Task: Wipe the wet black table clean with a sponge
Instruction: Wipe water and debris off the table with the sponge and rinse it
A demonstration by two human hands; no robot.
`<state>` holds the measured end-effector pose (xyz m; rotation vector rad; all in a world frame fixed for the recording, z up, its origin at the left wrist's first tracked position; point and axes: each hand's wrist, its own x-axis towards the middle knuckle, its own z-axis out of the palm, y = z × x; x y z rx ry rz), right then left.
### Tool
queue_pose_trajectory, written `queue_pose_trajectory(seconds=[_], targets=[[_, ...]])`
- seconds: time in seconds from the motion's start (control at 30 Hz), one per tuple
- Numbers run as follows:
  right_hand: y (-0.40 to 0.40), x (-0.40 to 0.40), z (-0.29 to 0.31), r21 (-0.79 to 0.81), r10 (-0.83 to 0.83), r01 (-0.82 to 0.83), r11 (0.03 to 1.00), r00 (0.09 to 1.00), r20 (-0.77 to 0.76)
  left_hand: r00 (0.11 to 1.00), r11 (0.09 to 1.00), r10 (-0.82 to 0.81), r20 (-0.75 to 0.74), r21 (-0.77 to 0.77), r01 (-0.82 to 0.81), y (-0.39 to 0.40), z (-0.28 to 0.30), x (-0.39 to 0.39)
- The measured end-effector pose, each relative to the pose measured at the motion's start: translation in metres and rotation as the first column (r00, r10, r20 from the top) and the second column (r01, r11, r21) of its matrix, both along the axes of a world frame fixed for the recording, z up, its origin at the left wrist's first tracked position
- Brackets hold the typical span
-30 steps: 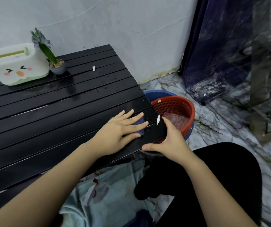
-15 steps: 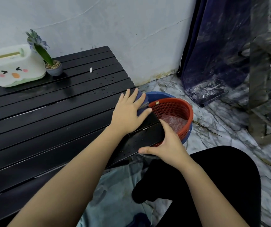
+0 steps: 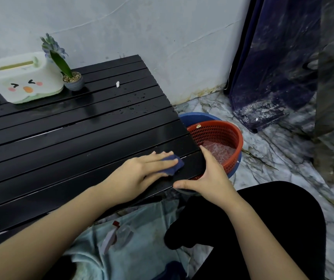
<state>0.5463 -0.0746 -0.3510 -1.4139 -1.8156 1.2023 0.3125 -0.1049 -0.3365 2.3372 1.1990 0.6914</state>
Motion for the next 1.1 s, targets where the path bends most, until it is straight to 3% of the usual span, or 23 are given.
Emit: queue_pose_trajectory(seconds=[0.1,0.17,0.23,0.33,0.47,0.6,0.77,1.0,1.1], targets=[[-0.001,-0.001,0.0,0.01,0.003,-0.003,1.0,1.0,-0.009,0.976,0.981,0.191,0.108,0.023,-0.194,0.027,0.011,0.003],[0.0,0.0,-0.001,0.004,-0.002,0.002,1.0,1.0,-0.014,0.924,0.927,0.376,-0.068,0.009,-0.376,0.06,0.003,0.005],[-0.001,0.001,-0.001,0.004,-0.001,0.001,1.0,1.0,-0.005,0.837,0.884,0.46,-0.295,0.061,-0.464,0.084,-0.016,0.015],[0.001,0.002,-0.007,0.011,0.008,-0.008,1.0,1.0,0.026,0.877,0.916,0.395,-0.273,0.042,-0.399,0.096,-0.023,0.042],[0.001,0.002,-0.01,0.022,0.036,-0.038,0.999,0.997,0.062,0.977,0.993,0.119,-0.176,0.028,-0.116,0.068,-0.02,0.054],[0.001,0.002,-0.006,0.037,0.048,-0.05,0.998,0.998,0.038,0.991,1.0,-0.018,-0.134,-0.016,0.016,0.019,-0.017,0.037],[0.003,0.003,-0.008,0.044,0.054,-0.057,0.997,0.997,0.058,0.986,0.998,-0.003,-0.164,-0.069,-0.009,-0.048,-0.008,-0.009],[0.002,0.005,-0.006,0.014,0.074,-0.075,0.997,0.996,0.052,0.957,0.973,0.163,-0.239,-0.122,-0.196,-0.147,0.005,-0.096],[0.0,0.004,-0.003,0.021,0.073,-0.075,0.997,0.996,0.06,0.962,0.952,0.231,-0.147,-0.168,-0.255,-0.153,0.006,-0.097]])
